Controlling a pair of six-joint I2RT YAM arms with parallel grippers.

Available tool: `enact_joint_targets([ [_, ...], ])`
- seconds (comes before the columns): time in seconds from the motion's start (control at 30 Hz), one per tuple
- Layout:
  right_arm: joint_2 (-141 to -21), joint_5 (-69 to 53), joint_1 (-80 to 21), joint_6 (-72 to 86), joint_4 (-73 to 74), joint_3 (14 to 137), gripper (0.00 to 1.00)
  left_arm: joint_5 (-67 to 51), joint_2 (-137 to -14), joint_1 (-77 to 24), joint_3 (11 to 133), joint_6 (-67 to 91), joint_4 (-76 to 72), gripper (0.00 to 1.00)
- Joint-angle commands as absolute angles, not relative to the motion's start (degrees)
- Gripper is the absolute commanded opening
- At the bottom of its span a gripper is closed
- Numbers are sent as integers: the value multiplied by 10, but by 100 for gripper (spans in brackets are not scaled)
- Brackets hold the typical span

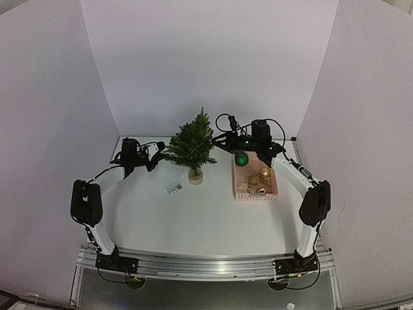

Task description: Decorate the small christmas tree

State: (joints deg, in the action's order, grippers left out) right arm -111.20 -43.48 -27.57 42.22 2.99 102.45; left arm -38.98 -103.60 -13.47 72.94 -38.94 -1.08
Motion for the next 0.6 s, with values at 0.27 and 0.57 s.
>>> enact_joint_targets([
  [0.27,-1078,-423,-277,413,5,1019,63,-391,-1001,-126,716,-352,27,54],
  [0.57,-1052,-411,-277,403,4,993,63,-444,-966,-70,718,-422,207,100],
])
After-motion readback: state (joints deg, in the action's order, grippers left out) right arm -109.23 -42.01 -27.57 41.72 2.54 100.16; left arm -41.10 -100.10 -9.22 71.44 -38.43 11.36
